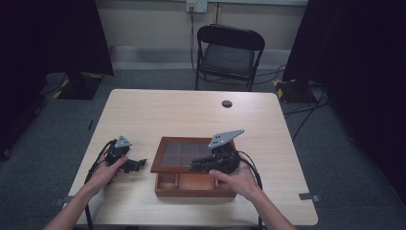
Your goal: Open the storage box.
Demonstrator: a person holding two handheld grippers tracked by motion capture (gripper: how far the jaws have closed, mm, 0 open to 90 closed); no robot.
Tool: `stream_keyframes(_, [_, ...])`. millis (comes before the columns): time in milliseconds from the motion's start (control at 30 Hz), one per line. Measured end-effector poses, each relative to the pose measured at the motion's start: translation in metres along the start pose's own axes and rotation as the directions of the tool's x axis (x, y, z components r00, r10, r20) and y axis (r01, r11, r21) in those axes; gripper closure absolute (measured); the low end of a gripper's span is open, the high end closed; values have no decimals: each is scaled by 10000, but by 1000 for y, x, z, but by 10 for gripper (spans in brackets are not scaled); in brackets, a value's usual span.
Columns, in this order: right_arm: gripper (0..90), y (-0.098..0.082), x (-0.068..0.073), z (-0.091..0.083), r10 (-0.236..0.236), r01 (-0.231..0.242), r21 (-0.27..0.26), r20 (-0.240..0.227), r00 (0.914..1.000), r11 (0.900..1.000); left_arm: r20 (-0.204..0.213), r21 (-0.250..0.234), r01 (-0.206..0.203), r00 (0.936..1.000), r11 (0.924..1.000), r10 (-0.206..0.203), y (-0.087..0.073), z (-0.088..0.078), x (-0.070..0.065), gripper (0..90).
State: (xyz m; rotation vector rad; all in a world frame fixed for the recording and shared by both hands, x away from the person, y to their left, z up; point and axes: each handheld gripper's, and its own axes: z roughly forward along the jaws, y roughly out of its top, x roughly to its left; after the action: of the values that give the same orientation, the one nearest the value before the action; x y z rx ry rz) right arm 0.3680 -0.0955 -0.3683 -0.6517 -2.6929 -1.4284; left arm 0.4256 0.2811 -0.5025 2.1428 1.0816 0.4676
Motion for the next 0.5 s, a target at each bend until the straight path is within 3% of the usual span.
stream_keyframes(500, [814, 12, -2, -6, 20, -18, -110, 184, 9998, 9999, 1, -1, -1, 10000, 10000, 1, 0, 0, 0, 6])
